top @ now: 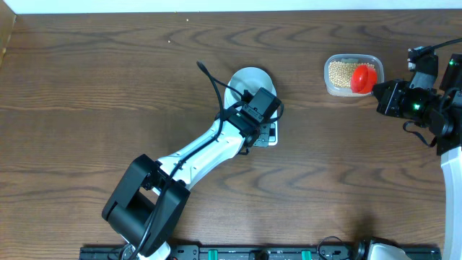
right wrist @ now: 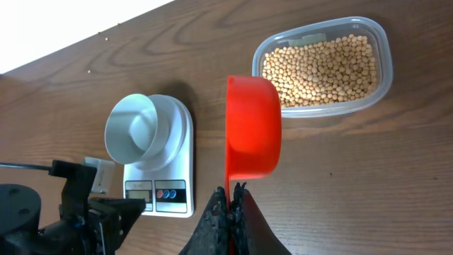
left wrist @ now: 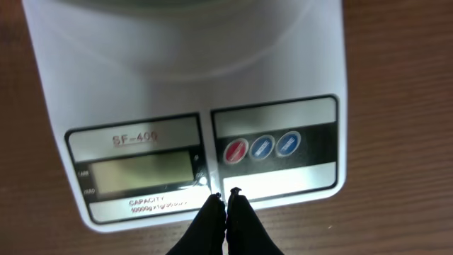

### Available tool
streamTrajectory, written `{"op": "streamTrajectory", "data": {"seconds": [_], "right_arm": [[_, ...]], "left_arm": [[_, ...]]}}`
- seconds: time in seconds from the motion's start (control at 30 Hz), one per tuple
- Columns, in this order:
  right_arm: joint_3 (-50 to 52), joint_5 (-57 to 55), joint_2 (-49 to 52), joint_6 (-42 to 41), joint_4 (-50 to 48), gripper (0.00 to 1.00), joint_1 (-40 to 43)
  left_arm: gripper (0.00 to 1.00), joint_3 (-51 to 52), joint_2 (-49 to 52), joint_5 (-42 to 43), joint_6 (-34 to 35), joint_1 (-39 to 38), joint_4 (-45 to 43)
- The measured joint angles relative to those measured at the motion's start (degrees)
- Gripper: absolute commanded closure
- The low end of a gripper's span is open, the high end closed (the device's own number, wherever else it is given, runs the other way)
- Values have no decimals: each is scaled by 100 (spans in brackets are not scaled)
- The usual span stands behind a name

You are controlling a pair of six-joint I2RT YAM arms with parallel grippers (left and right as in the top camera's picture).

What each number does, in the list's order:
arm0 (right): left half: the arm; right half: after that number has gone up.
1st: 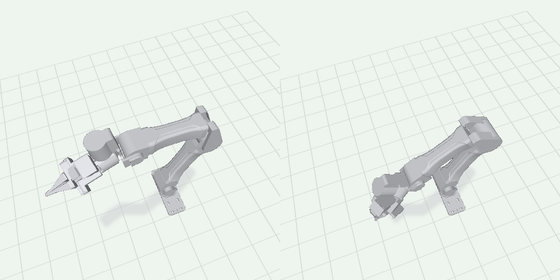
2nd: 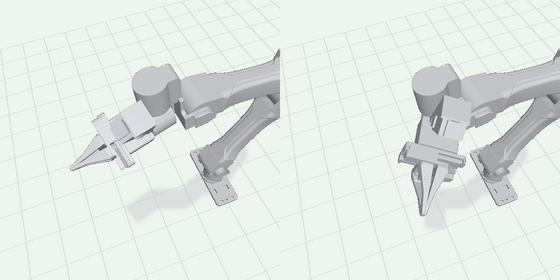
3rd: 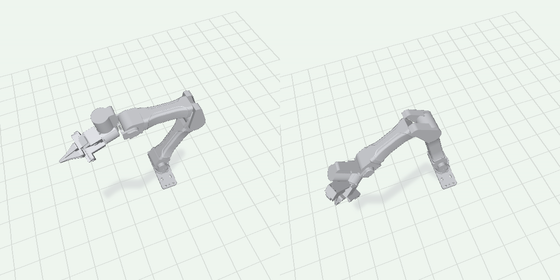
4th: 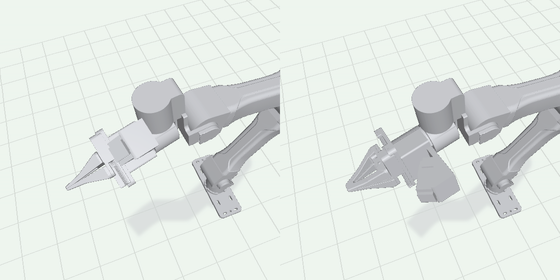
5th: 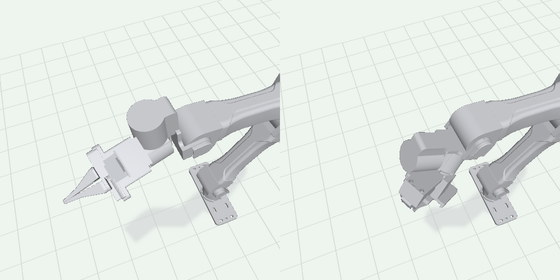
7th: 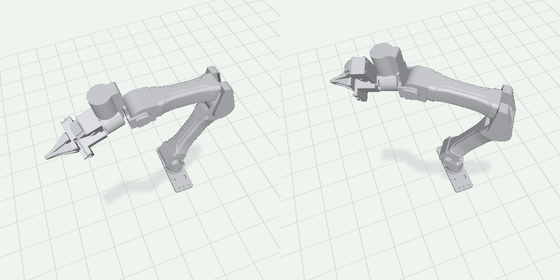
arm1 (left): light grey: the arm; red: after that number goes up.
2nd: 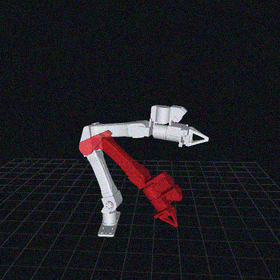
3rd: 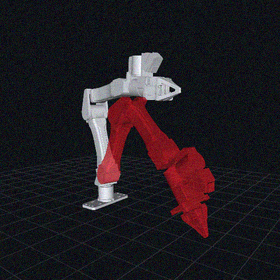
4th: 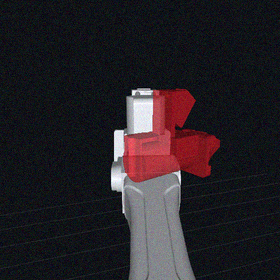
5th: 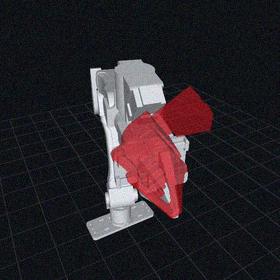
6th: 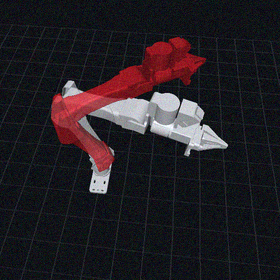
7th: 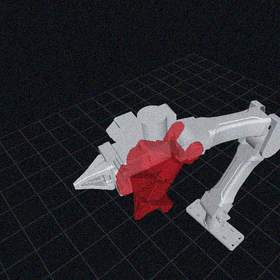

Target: Scoop item into bowl and weigh 50g on scale

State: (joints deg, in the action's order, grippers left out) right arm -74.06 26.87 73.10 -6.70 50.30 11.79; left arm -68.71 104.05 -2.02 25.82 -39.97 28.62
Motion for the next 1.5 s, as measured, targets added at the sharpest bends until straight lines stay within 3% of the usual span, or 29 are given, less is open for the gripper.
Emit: {"op": "streamTrajectory", "data": {"seconds": [0.73,1.5], "right_arm": [[0,-192,0,26,131,99,0],[0,-234,0,28,175,99,0]], "left_arm": [[93,0,551,17,-170,0,-605],[93,0,551,20,-170,94,-505]]}}
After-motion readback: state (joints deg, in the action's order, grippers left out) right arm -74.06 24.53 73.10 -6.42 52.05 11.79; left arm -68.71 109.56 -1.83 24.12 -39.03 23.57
